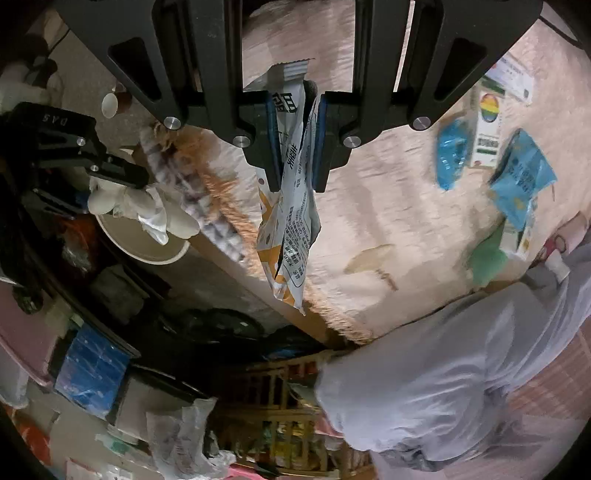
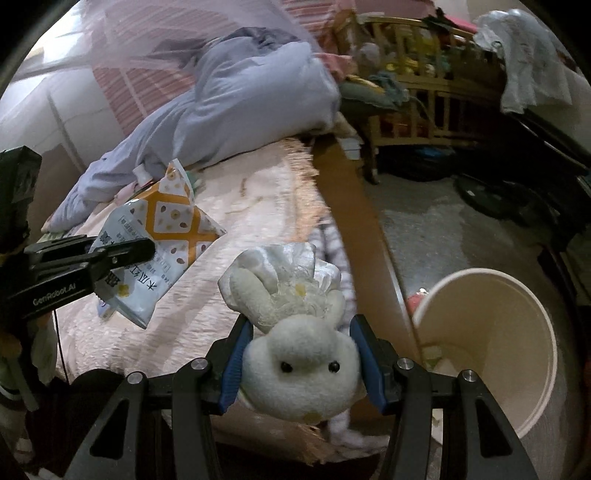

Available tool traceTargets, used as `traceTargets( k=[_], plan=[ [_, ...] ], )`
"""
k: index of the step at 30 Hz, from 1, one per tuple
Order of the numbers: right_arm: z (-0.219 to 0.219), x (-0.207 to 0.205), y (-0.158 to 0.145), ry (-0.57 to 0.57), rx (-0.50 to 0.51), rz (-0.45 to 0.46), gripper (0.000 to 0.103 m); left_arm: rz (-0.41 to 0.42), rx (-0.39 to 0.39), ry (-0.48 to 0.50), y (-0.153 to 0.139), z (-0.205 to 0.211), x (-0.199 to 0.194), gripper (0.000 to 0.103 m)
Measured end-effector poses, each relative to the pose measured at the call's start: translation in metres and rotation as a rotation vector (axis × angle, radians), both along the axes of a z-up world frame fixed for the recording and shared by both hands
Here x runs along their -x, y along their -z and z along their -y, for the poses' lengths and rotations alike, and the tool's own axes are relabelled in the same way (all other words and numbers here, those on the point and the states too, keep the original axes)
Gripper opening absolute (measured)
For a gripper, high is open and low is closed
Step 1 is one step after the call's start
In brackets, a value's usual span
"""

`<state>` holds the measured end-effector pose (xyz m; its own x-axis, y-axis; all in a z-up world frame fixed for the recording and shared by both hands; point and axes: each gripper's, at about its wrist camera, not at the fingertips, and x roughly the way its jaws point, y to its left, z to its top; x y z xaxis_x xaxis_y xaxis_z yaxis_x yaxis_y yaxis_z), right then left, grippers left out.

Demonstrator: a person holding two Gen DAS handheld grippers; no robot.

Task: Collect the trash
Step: 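Carry the plush bunny and patterned wrapper over the bucket with both tools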

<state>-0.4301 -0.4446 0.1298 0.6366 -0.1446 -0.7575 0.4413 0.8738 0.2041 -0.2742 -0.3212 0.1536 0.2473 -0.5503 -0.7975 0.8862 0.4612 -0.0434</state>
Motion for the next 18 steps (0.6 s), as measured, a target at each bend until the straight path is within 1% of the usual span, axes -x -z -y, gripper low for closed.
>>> traceTargets(
  k=[10, 18],
  plan=[
    [0.033, 0.039, 0.005, 0.091, 0.005, -0.010, 0.053, -0.009, -0.003, 0.068, 0.001, 0.038, 0.030, 0.014],
    [0.055, 0.070, 0.011, 0.166, -0.001, -0.022, 0.053, -0.053, 0.005, 0.119, 0.004, 0.066, 0.052, 0.014]
  ],
)
